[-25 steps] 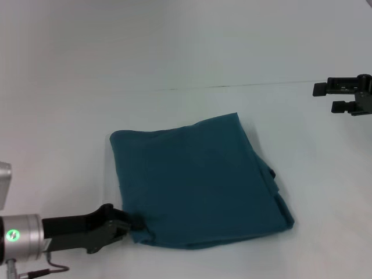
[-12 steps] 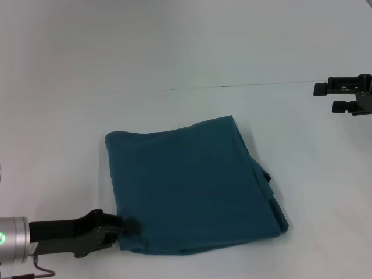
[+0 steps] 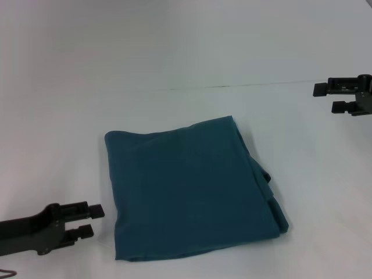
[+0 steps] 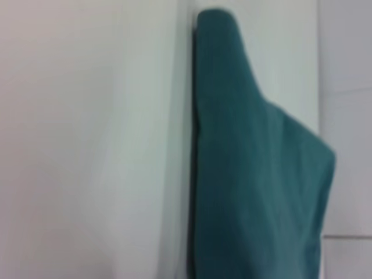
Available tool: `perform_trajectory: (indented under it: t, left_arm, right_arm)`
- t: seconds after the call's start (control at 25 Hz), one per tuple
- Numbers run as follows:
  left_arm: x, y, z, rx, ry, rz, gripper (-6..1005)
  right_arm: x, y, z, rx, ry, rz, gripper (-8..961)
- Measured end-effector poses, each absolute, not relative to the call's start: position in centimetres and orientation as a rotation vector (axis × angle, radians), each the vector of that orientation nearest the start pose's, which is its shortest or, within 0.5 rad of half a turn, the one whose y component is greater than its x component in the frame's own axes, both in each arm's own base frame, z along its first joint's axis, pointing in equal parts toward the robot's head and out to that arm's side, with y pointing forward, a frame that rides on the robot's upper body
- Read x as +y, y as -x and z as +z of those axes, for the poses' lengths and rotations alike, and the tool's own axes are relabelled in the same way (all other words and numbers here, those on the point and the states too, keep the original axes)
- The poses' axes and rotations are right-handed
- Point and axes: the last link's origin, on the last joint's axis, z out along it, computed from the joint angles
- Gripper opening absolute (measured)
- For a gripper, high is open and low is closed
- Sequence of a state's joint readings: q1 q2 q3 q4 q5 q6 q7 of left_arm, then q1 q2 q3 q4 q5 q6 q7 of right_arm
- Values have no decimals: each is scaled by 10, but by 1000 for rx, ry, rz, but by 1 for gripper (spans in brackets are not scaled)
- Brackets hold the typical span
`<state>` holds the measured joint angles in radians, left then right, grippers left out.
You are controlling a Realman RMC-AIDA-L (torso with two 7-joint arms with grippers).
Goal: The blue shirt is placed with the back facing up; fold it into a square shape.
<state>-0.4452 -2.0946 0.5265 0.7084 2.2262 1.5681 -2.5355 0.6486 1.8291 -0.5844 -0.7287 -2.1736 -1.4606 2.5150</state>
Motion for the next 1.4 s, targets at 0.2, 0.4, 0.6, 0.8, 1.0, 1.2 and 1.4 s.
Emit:
perform_trajectory:
  t: [0.2, 0.4, 0.6, 0.8, 1.0, 1.2, 1.4]
  left_arm:
    - [293, 304, 0, 2309, -2005, 758, 595]
    - [296, 291, -19, 2268, -2005, 758, 627]
    - [302, 290, -35, 2302, -2032, 690, 633]
    - [300, 283, -22, 2191, -2057, 800, 639]
    - [294, 272, 20, 1762, -2324, 1078, 645]
    - [287, 269, 37, 1366, -2630, 1299, 651]
    - [278, 270, 21, 1185, -2768, 1098, 657]
  right_arm:
    - [399, -280, 128, 1761, 2058, 629, 918]
    - [399, -279, 126, 1760, 2068, 621, 917]
    - [397, -282, 124, 1774, 2066, 623, 917]
    - [393, -280, 122, 1752, 2118, 614, 917]
    - [375, -265, 113, 1537, 2417, 612, 918]
    - [347, -265, 79, 1362, 2659, 571, 917]
    - [318, -271, 43, 1264, 2786, 582, 915]
